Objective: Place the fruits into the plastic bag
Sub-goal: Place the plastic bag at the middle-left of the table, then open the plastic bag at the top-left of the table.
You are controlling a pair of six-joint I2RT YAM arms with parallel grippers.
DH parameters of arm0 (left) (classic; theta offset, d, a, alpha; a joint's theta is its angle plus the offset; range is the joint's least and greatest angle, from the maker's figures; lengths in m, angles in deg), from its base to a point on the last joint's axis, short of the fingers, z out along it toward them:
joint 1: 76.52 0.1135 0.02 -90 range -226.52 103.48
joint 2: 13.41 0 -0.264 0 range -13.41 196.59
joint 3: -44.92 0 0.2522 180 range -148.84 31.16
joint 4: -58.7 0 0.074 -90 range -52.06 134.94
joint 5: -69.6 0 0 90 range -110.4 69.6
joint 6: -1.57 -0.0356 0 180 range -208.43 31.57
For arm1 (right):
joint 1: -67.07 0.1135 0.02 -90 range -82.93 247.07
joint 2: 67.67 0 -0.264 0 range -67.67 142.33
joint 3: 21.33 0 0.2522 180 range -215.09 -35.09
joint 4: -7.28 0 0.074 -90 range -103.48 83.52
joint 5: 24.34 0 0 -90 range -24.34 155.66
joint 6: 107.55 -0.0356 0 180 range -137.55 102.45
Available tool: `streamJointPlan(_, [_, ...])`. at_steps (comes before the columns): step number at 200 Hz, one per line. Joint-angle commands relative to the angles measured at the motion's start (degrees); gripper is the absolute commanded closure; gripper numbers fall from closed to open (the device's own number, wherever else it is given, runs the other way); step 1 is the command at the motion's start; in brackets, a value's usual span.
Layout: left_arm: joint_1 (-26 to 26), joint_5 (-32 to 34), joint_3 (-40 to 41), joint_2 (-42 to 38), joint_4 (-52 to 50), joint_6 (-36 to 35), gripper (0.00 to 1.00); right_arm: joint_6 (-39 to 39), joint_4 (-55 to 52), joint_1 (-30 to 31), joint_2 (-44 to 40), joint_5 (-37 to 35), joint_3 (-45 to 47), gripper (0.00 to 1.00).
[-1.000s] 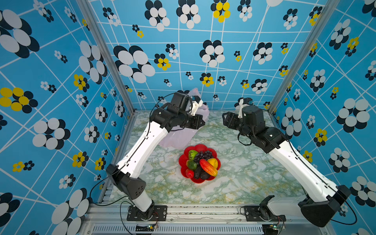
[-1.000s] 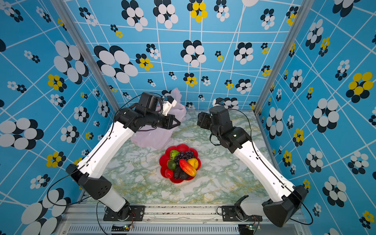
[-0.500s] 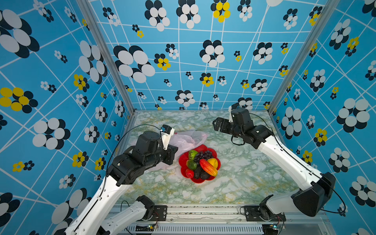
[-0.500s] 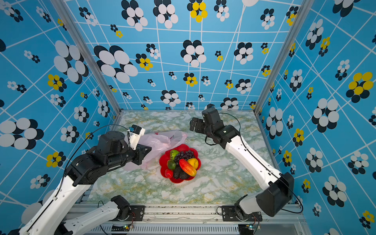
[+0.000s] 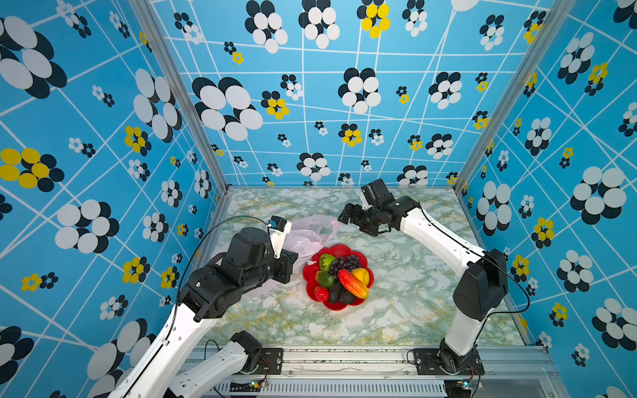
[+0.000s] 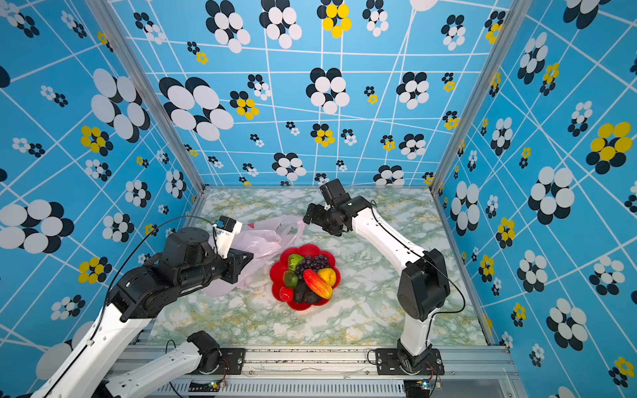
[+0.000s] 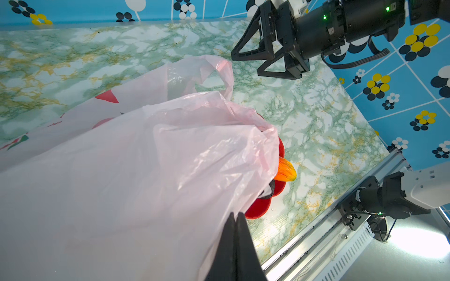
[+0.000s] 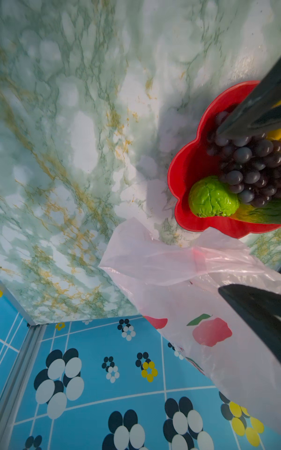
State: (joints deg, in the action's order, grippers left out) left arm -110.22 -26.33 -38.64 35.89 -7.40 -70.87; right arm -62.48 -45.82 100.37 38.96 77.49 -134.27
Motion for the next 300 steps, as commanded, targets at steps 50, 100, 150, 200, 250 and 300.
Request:
streamJointPlan(50, [1.43,0.76,1.62,-0.34,-1.14,0.63,1.00,1.98,-3.34,1.57,10.10,7.09,-10.41,0.16])
streamJointPlan(100, [2.62,0.48,1.87,-0.34,-1.54,0.11,1.00,1.30,-2.44,2.82,10.22,8.10,-8.14,0.36])
streamJointPlan(150, [4.63,-0.31,2.09,-1.09,-1.63,-0.39,1.00,1.37,-2.49,2.91,6.83,5.39,-5.64,0.94])
streamJointPlan(200, [6.05,-4.06,-0.89,1.51,0.56,-1.02,0.28,5.99,-2.24,2.57,-2.78,-9.34,-7.97,1.00])
streamJointPlan(250, [6.84,-6.09,-4.78,4.40,0.42,-1.69,0.01,9.74,-5.13,1.77,-8.79,-16.42,-10.64,1.00])
streamJointPlan(300, [6.86,-3.13,-6.02,6.47,-0.74,-2.78,0.01,7.54,-0.25,2.20,-16.60,-14.30,2.13,1.00])
